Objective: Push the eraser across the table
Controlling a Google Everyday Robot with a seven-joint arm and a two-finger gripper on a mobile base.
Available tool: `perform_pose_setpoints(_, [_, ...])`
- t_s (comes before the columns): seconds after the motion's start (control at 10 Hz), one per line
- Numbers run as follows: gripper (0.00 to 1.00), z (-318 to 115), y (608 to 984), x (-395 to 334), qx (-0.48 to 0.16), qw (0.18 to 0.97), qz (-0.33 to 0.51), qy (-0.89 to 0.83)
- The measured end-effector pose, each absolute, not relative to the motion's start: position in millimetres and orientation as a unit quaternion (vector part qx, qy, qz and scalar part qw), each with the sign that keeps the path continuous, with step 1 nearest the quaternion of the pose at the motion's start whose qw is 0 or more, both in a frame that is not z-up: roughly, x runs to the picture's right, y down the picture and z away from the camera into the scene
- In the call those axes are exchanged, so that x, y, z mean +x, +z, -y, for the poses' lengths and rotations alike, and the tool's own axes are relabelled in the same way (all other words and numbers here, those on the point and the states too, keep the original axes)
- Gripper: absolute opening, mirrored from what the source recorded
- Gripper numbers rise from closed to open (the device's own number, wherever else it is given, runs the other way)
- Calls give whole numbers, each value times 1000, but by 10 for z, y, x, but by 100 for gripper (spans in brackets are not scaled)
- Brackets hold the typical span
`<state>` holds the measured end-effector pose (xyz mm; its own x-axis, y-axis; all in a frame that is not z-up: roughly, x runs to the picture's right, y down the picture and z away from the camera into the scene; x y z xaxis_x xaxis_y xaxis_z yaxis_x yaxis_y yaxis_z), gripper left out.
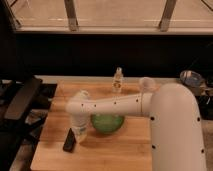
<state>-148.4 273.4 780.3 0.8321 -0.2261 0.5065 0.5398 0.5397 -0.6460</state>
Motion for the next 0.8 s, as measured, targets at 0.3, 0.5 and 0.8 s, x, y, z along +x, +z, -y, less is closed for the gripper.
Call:
perform_pose_setpoints(0.3, [6,-2712,7817,-1586,-421,856,185,-237])
perform_pose_setpoints(0.5, [6,-2699,7817,-1641,-419,853,185,-249])
perform_pose_setpoints(0.8, [6,-2679,7816,-1836,-417,848,187,-269])
